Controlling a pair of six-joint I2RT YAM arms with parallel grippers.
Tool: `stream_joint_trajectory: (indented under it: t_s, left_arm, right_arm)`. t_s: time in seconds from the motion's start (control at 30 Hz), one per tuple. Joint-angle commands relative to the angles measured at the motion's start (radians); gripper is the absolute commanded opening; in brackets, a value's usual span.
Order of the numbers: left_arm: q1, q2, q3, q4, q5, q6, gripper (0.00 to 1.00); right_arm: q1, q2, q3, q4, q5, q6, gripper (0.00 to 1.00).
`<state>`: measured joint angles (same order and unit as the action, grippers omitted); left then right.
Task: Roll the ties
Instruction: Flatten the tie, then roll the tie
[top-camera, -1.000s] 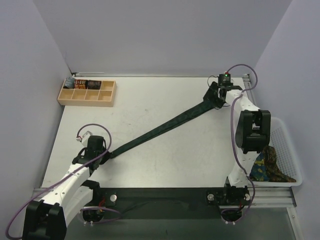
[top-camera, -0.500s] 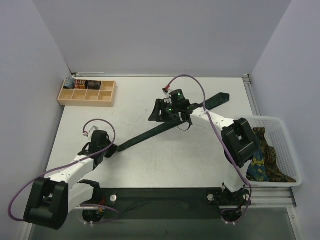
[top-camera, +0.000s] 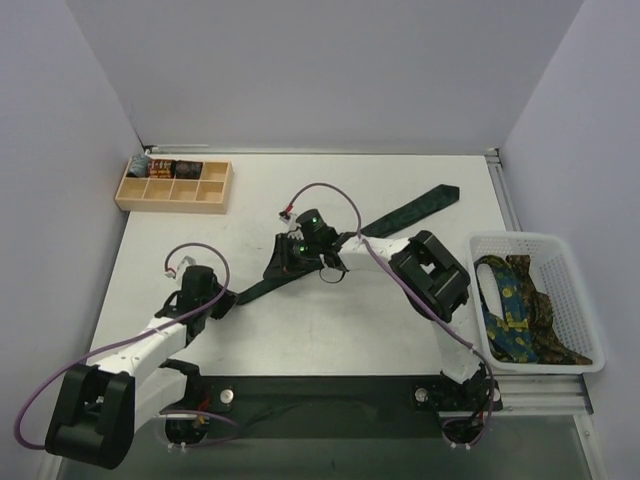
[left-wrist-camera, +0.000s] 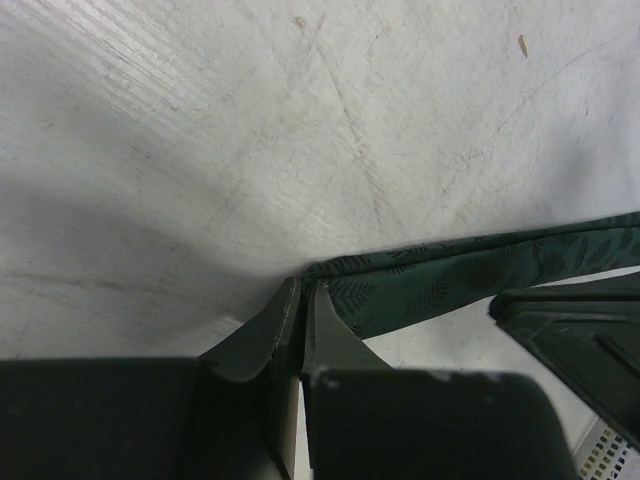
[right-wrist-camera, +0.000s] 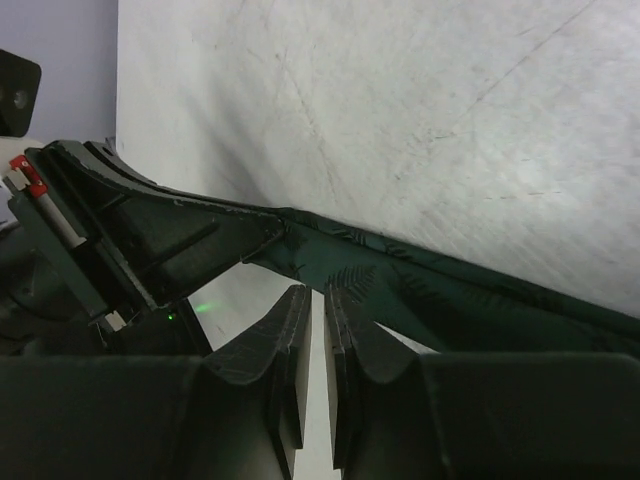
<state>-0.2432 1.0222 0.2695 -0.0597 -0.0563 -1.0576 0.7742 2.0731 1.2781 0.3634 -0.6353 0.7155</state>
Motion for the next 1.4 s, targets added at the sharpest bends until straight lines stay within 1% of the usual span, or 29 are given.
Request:
stream_joint_trajectory:
  t_s: [0.0,0.17,0.23,0.53,0.67,0.73,0.77,0.83,0.87,0.97,1.07,1.3,1.33,1.37]
  left_arm:
    - [-0.002,-0.008,-0.016,-0.040,-0.031,-0.024,0.00]
    - [-0.004,-0.014,-0.007,-0.055,-0.033,-0.031,0.00]
    - [-0.004,-0.013,0.002,-0.061,-0.034,-0.031,0.00]
    - [-0.004,-0.014,0.016,-0.066,-0.027,-0.028,0.00]
    - [-0.002,-0.022,0.017,-0.072,-0.019,-0.016,0.00]
    - [-0.002,-0.034,0.017,-0.081,-0.013,-0.010,0.06]
    - [-0.002,-0.040,0.014,-0.081,-0.008,-0.001,0.16]
    - [-0.002,-0.050,0.008,-0.078,0.009,0.008,0.25]
    - [-0.002,-0.056,0.008,-0.077,0.015,0.019,0.31]
    - [-0.002,-0.062,-0.004,-0.068,0.039,0.039,0.36]
    - [-0.002,-0.074,-0.026,-0.055,0.049,0.059,0.36]
    - [-0.002,-0.070,-0.046,0.018,0.056,0.076,0.22]
    - [-0.002,-0.063,-0.041,0.024,0.056,0.079,0.18]
    - [-0.004,-0.059,-0.036,0.029,0.056,0.085,0.17]
  right_arm:
    - [0.037,0.019,0.047,0.118,-0.084,0.033,0.13]
    - [0.066,0.071,0.049,0.190,-0.152,0.050,0.08]
    - [0.074,0.085,0.050,0.204,-0.178,0.052,0.08]
    - [0.073,0.174,0.125,0.167,-0.179,0.025,0.08]
    - [0.063,0.216,0.132,0.158,-0.176,0.030,0.08]
    - [0.059,0.229,0.125,0.157,-0.176,0.030,0.08]
    - [0.054,0.234,0.122,0.155,-0.176,0.032,0.08]
    - [0.050,0.248,0.121,0.154,-0.178,0.035,0.08]
    - [0.048,0.249,0.121,0.154,-0.181,0.036,0.08]
    - [0.040,0.249,0.122,0.154,-0.187,0.039,0.08]
    - [0.034,0.232,0.122,0.146,-0.191,0.039,0.08]
    - [0.033,0.180,0.145,0.106,-0.195,0.022,0.08]
    - [0.031,0.176,0.145,0.103,-0.195,0.018,0.08]
    - [0.031,0.170,0.145,0.100,-0.191,0.016,0.08]
